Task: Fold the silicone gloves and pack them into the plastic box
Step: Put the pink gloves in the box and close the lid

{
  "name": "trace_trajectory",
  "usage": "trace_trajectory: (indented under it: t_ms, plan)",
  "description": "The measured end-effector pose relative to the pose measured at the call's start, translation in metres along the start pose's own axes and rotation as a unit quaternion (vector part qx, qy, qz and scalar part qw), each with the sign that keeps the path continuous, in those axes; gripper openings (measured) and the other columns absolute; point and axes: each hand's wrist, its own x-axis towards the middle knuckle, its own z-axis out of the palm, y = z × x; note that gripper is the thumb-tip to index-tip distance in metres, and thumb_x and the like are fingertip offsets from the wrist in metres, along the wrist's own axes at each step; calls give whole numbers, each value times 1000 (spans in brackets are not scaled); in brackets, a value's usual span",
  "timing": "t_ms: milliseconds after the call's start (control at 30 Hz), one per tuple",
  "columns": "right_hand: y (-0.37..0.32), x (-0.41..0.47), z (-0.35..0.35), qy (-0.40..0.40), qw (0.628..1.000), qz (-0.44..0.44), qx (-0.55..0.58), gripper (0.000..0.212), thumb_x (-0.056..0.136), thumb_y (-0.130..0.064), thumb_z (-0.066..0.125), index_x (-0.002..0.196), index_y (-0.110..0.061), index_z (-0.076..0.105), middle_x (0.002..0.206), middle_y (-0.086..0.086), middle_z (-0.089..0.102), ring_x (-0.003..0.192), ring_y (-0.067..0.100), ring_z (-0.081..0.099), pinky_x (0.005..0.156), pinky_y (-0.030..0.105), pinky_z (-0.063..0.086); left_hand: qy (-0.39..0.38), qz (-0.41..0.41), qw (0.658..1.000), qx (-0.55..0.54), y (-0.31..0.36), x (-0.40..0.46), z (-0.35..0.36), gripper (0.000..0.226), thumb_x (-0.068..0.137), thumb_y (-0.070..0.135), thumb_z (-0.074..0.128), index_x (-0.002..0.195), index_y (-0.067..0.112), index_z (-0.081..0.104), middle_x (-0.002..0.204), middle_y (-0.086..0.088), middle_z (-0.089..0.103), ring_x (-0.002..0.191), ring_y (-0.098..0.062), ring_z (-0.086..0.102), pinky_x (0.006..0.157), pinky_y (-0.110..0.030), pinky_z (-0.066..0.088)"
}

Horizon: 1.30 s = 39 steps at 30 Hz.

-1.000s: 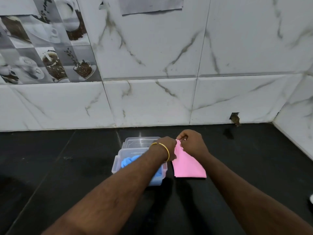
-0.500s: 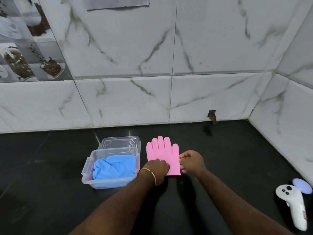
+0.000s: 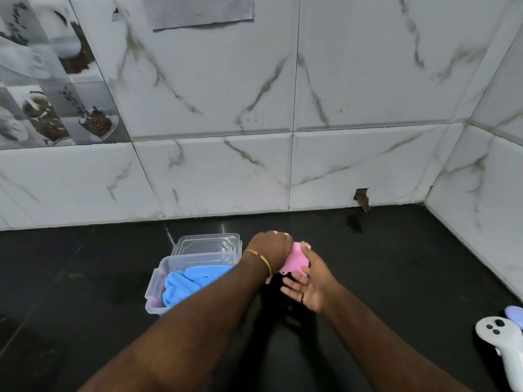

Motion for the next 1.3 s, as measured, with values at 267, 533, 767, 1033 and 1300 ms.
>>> trace_trajectory:
  t_ms: [267, 533, 767, 1033, 1300]
  plan:
    - [-56, -14, 73, -56, 994, -89, 16, 55, 79, -60, 69, 111, -15, 69, 111, 11, 70, 99, 29, 69, 77, 46, 58, 73, 12, 996, -58, -41, 15, -59, 31, 92, 26, 50, 117, 11, 60, 103, -12, 67, 94, -33, 65, 64, -35, 38]
    - [-54, -23, 135, -64, 984, -166, -8, 32, 90, -5, 49, 114, -16, 68, 108, 11, 74, 100, 30, 69, 98, 45, 51, 139, 45, 978, -147, -74, -43, -82, 27, 86, 26, 54, 107, 14, 63, 95, -11, 70, 86, -33, 64, 60, -30, 33]
    - [-26, -24, 181, -30, 984, -158, -75, 39, 88, -7, 63, 127, -2, 58, 110, 21, 69, 87, 31, 68, 54, 34, 60, 119, 12, 880, -460, -103, -132, -23, 21, 86, 26, 61, 68, 17, 57, 65, 0, 64, 59, -13, 57, 57, -30, 46]
    - [-32, -51, 227, -176, 971, -144, -80, 33, 84, -11, 67, 115, -1, 64, 93, 17, 75, 72, 28, 74, 57, 38, 62, -117, -213, 301, -922, -145, -131, 6, 62, 92, 59, 42, 115, 7, 66, 111, -16, 72, 89, -34, 73, 73, -43, 59]
    - [3, -16, 186, -90, 966, -115, -212, 38, 81, -1, 69, 118, 1, 62, 115, 22, 71, 105, 37, 68, 92, 50, 55, -56, -143, 103, -983, -213, -157, 28, 110, 50, 90, 58, 126, 10, 65, 132, -26, 59, 119, -54, 54, 92, -76, 38]
